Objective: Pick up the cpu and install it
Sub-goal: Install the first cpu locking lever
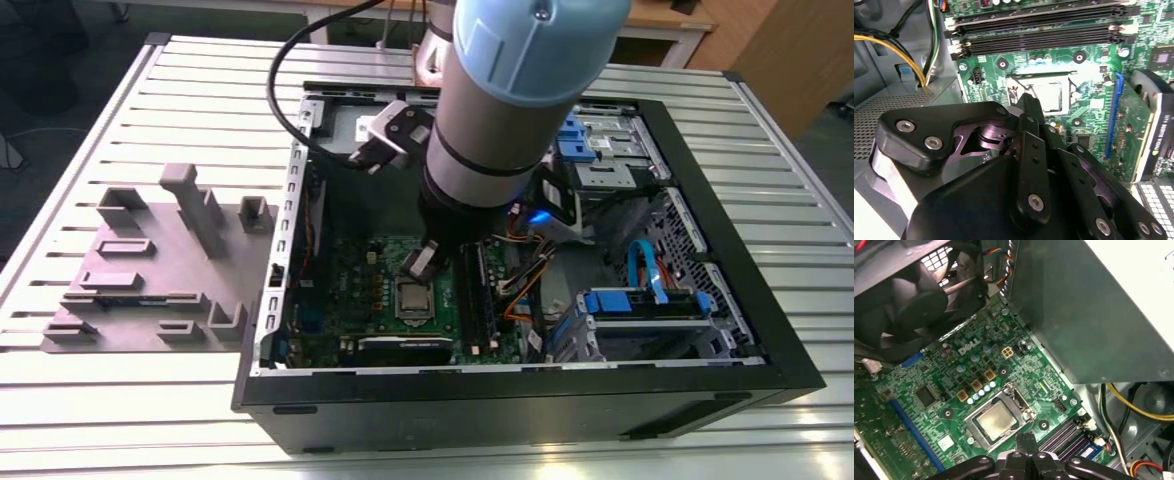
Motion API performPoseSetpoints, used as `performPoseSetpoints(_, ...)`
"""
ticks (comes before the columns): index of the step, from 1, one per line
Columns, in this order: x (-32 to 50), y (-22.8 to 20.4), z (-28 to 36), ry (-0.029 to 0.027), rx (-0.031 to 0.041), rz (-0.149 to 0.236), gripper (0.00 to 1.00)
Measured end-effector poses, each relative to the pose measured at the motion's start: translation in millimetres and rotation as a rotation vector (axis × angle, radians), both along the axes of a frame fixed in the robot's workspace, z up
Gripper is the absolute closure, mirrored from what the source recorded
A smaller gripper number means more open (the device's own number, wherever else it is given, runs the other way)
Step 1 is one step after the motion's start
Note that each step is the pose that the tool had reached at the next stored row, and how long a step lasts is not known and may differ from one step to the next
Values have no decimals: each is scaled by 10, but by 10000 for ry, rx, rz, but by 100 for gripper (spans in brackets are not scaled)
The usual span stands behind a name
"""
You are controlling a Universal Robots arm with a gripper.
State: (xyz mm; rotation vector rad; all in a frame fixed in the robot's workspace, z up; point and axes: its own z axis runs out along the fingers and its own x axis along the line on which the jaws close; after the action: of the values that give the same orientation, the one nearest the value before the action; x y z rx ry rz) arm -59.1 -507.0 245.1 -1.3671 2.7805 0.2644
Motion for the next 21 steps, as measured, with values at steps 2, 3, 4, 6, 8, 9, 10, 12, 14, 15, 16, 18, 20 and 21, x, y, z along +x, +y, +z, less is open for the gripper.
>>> performPoseSetpoints(2,0,-29,0,0,-1,-36,90)
performPoseSetpoints(3,0,-41,-1,0,-2,-56,90)
performPoseSetpoints(4,-1,-48,-3,0,-4,-75,90)
performPoseSetpoints(6,0,-50,-4,0,-9,-89,90)
performPoseSetpoints(8,1,-51,-4,1,-9,-88,90)
performPoseSetpoints(9,1,-51,-4,0,-9,-89,90)
performPoseSetpoints(10,1,-51,-2,1,-12,-88,90)
performPoseSetpoints(12,1,-51,8,4,-18,-89,90)
performPoseSetpoints(14,1,-51,24,4,-24,-89,90)
performPoseSetpoints(15,1,-51,36,4,-29,-90,90)
performPoseSetpoints(16,2,-51,52,4,-34,-91,90)
performPoseSetpoints(18,1,-51,85,5,-45,-93,90)
performPoseSetpoints(20,2,-51,118,7,-62,-94,90)
performPoseSetpoints(21,2,-50,131,8,-69,-95,90)
